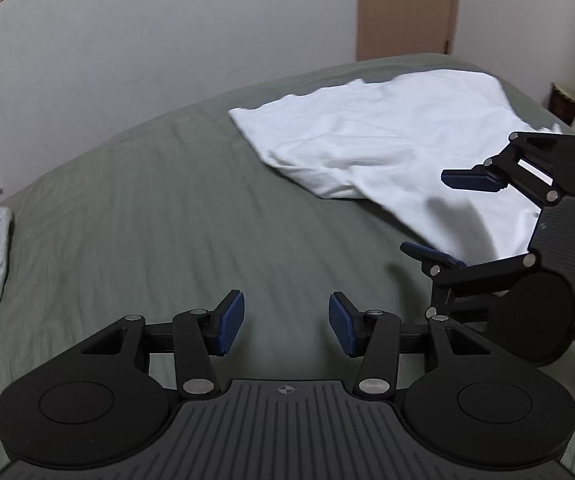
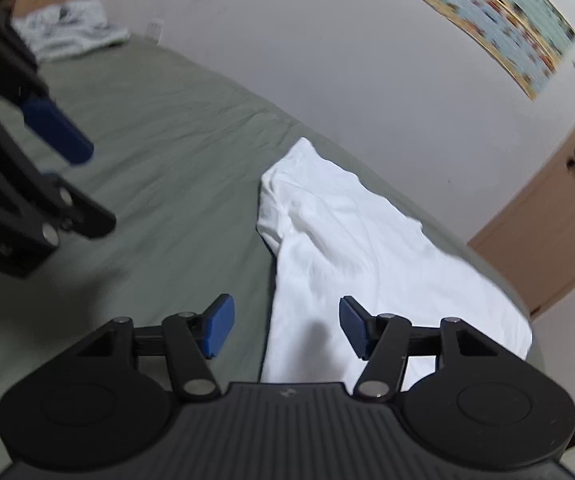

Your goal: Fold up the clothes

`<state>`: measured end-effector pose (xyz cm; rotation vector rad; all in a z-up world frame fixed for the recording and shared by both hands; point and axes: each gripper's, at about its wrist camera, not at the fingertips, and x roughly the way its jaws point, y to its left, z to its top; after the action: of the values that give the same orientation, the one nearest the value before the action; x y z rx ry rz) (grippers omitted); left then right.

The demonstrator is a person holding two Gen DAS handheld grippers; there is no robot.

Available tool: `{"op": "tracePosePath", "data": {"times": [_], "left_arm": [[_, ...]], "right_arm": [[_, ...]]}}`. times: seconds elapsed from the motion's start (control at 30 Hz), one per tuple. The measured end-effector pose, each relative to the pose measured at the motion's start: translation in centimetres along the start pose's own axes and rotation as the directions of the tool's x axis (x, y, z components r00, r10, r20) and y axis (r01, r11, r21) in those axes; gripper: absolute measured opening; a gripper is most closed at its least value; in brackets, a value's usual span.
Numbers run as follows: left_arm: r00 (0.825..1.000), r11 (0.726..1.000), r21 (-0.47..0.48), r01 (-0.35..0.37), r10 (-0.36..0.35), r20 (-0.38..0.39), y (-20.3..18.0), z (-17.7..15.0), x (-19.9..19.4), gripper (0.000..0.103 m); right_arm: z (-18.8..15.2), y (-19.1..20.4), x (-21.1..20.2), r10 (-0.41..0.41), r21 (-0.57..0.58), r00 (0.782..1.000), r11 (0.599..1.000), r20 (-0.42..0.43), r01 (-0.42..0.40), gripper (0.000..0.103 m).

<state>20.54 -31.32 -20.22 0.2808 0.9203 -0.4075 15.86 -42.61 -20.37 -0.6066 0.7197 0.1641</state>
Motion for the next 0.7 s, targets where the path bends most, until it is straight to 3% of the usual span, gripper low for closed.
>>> {"op": "tracePosePath", "data": {"times": [0.07, 0.23, 0.3, 0.37, 0.43, 0.57, 0.7], "left_arm": [[1.000, 1.000, -0.018, 0.004, -0.005, -0.011, 0.6, 0.2, 0.7, 0.046], [1.000, 1.000, -0.020, 0.009, -0.010, -0.025, 1.2, 0.6, 1.6, 0.046], [0.999, 0.999, -0.034, 0.015, -0.016, -0.034, 1.4, 0.7, 1.6, 0.046], [0.999, 0.999, -0.045, 0.016, -0.017, -0.035, 1.7, 0.8, 1.5, 0.046], [0.999, 0.998, -0.053, 0.017, -0.019, -0.035, 1.9, 0.8, 1.3, 0.046], [1.000, 0.997, -0.073, 0.013, -0.014, -0.015, 2.6, 1.0, -0.2, 0.046], [1.000, 0.998, -0.066, -0.006, 0.006, 0.006, 3.1, 0.7, -2.3, 0.046]], "right_arm": [[0.4, 0.5, 1.2, -0.004, -0.029, 1.000, 1.000, -0.022, 0.004, 0.058], [0.5, 0.9, 3.8, -0.043, -0.053, 0.996, 0.998, -0.080, 0.039, 0.039], [0.6, 0.4, 4.4, -0.049, -0.034, 0.994, 0.998, -0.095, 0.046, 0.016], [0.6, -0.3, 4.6, -0.042, -0.004, 0.993, 0.999, -0.107, 0.042, 0.006], [0.9, -1.5, 3.6, 0.011, 0.077, 0.996, 0.997, -0.091, -0.003, 0.006], [1.2, -2.3, -0.2, 0.093, 0.123, 0.996, 0.988, -0.011, -0.091, 0.006], [0.4, -1.0, -5.9, 0.210, 0.046, 0.975, 0.976, 0.074, -0.214, 0.006]]}}
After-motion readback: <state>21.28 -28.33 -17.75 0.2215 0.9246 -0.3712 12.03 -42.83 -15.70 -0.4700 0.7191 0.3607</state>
